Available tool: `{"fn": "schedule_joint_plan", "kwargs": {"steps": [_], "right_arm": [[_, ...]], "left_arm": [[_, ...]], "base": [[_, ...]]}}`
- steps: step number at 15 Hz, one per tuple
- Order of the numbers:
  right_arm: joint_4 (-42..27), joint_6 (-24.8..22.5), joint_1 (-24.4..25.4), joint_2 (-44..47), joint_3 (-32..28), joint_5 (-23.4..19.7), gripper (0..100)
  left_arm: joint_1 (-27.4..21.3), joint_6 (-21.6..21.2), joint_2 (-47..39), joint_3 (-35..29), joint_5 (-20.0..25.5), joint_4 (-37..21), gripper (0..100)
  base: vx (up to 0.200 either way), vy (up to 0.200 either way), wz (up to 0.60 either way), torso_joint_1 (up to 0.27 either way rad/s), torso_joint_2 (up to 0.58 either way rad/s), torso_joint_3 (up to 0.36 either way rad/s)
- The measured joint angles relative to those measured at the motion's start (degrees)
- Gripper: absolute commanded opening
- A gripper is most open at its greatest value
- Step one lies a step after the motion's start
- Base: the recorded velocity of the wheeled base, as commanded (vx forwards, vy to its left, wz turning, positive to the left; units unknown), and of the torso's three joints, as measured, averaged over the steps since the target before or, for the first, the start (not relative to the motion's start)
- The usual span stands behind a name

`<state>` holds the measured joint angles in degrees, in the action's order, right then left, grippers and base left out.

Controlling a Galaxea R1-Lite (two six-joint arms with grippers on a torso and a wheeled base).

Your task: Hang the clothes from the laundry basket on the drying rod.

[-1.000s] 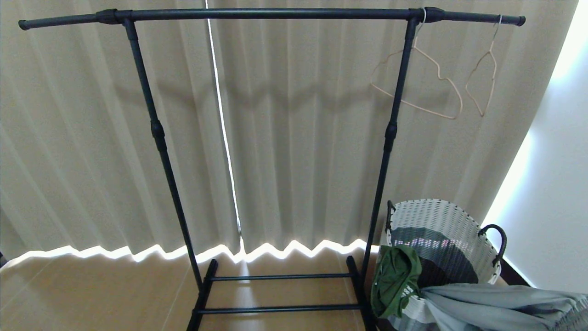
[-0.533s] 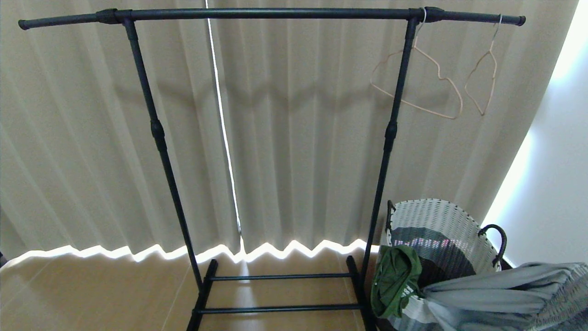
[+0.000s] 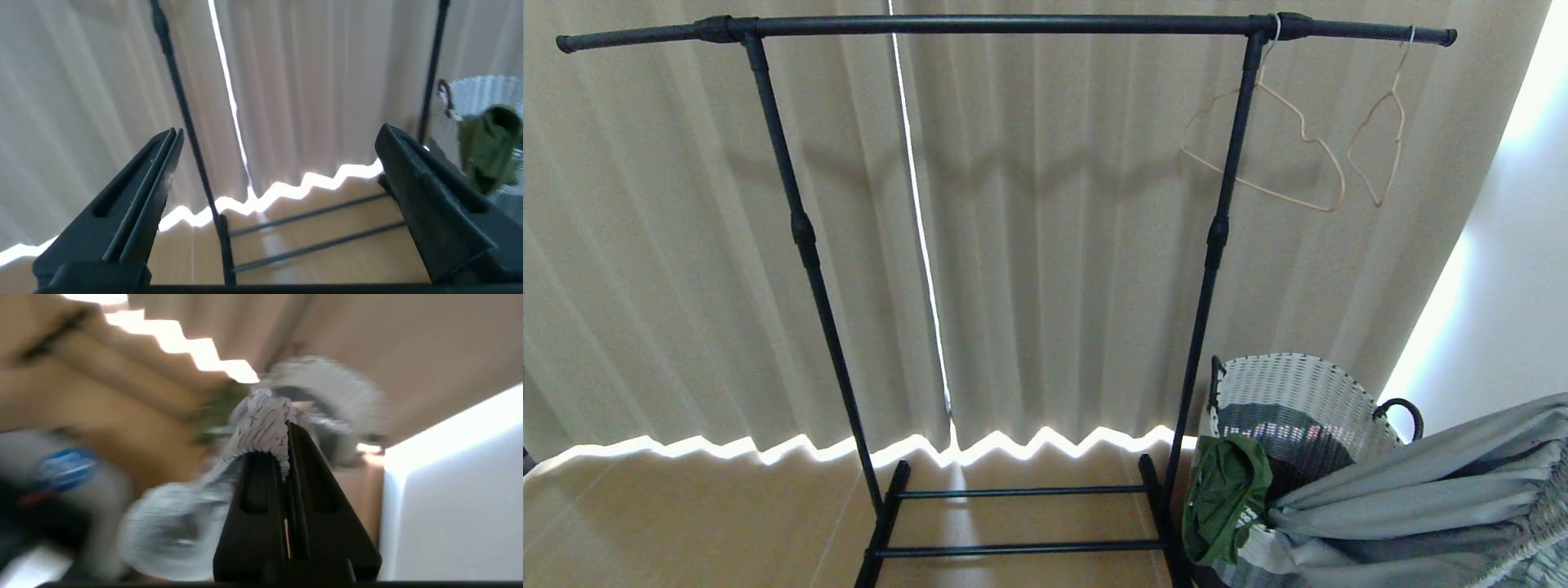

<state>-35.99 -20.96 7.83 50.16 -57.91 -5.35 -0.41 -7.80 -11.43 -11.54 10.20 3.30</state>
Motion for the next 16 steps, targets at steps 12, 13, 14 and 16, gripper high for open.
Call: {"fn": "schedule_joint_plan", "kwargs": {"steps": [12, 13, 14, 16], "right_arm": [[8.2, 16.4, 20.0, 11.7, -6.4, -4.3, 0], [10.5, 16.8, 20.3, 12.9, -6.4, -4.3, 0], [12.3, 17.3, 20.7, 13.9, -6.3, -4.4, 0], [17.1, 18.6, 22.2, 15.6, -6.3, -4.3, 0]], "left_arm": [[-31.9, 7.9, -50.4, -17.9, -8.2, 22.6, 100], [-36.2, 9.9, -54.7, -18.4, -11.4, 26.0, 100], [-40.0, 11.2, -58.8, -18.7, -14.1, 28.6, 100], [-46.8, 12.6, -66.7, -19.5, -18.0, 32.3, 100]], "base": [[0.0, 0.0, 0.0, 0.0, 0.0, 0.0], [0.0, 0.0, 0.0, 0.0, 0.0, 0.0], [0.0, 0.0, 0.0, 0.0, 0.0, 0.0], [0.0, 0.0, 0.0, 0.0, 0.0, 0.0]]}}
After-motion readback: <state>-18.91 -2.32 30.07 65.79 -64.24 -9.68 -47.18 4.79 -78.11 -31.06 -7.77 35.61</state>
